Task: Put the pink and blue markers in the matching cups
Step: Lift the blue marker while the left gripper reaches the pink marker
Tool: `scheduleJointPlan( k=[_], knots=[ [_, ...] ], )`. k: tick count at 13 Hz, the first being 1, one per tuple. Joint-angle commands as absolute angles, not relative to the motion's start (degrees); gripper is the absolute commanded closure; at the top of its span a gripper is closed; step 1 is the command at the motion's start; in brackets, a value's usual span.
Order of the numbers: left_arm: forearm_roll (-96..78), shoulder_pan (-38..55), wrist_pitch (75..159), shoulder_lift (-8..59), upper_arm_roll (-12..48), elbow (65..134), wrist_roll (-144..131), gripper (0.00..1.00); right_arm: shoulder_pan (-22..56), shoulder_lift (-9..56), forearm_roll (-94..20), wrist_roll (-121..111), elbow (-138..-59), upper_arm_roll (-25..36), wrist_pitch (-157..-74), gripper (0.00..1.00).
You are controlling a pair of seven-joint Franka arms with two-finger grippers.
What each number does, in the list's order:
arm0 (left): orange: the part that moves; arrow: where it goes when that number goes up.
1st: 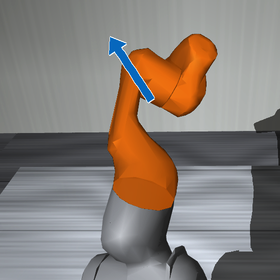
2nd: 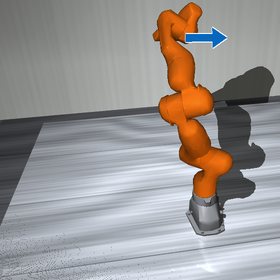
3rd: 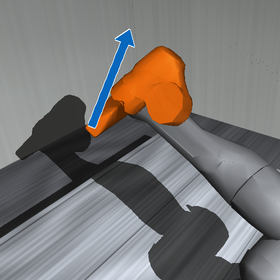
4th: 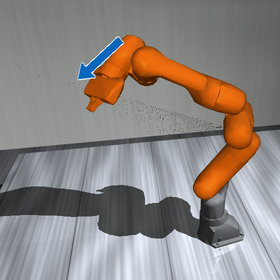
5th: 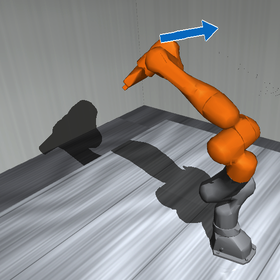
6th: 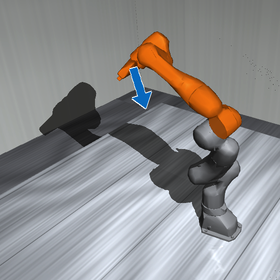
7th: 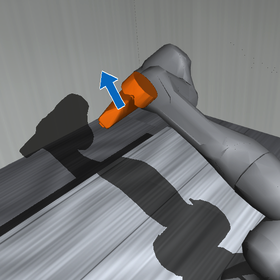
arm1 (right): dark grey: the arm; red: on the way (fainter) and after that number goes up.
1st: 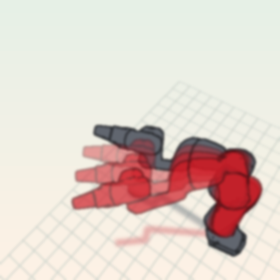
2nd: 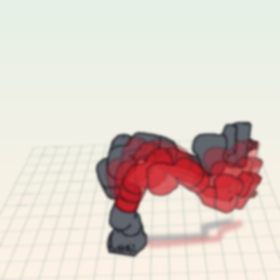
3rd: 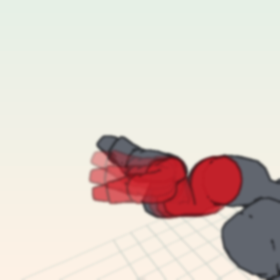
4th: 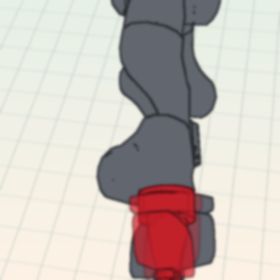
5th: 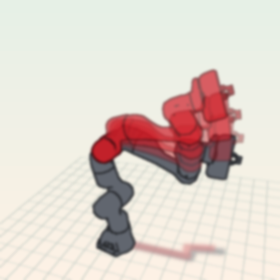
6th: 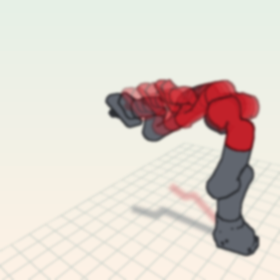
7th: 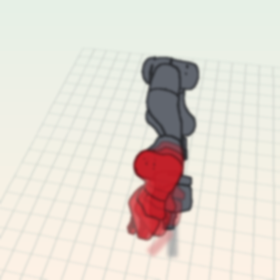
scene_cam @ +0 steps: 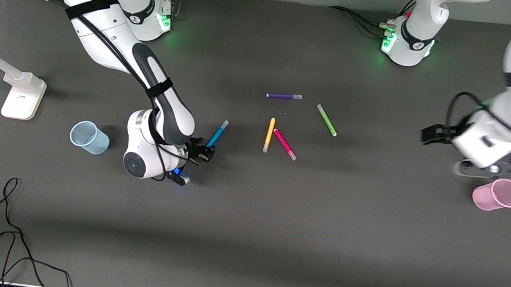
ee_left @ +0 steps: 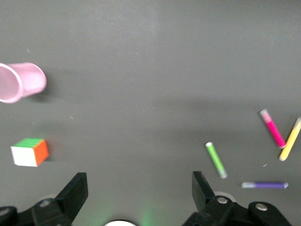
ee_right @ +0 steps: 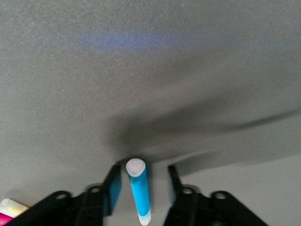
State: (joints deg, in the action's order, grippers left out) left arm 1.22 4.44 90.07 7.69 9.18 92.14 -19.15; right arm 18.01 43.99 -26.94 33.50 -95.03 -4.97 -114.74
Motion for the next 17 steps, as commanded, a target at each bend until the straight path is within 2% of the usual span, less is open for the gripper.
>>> scheduleJointPlan(
  k=[1, 3, 6, 9, 12, 14, 17],
  knots=[
    [-0.6, 9.3, 94.3, 11.7, 8.6, 92.4, -32.2, 0.01, 18.2, 44.3, -29.4, 34.6, -94.3, -5.4, -115.1, 1.0],
    [-0.9, 12.9, 98.1, 14.5, 8.6, 92.4, -40.7, 0.01, 17.9, 43.4, -29.8, 34.9, -94.2, -5.4, -114.7, 1.0],
    [-0.9, 18.7, 104.6, 19.3, 8.6, 92.5, -54.9, 0.01, 16.5, 36.9, -28.3, 33.1, -93.9, -3.2, -105.9, 1.0],
    [-0.8, 23.8, 114.0, 24.4, 8.6, 94.6, -67.3, 0.01, 16.4, 28.3, -16.2, 29.0, -94.2, 0.3, -99.9, 1.0],
    [-0.7, 27.7, 125.4, 26.9, 8.5, 100.5, -74.7, 0.01, 16.4, 21.5, -2.4, 28.5, -95.9, 0.7, -100.0, 1.0],
    [-0.7, 29.0, 132.2, 27.9, 8.5, 104.3, -77.3, 0.01, 16.4, 18.3, 1.3, 24.3, -96.6, 2.5, -100.2, 1.0],
    [-0.2, 31.4, 136.2, 31.5, 8.5, 105.1, -82.1, 0.02, 16.4, 11.5, 6.7, 17.1, -102.1, 5.6, -104.7, 1.0]
  ],
)
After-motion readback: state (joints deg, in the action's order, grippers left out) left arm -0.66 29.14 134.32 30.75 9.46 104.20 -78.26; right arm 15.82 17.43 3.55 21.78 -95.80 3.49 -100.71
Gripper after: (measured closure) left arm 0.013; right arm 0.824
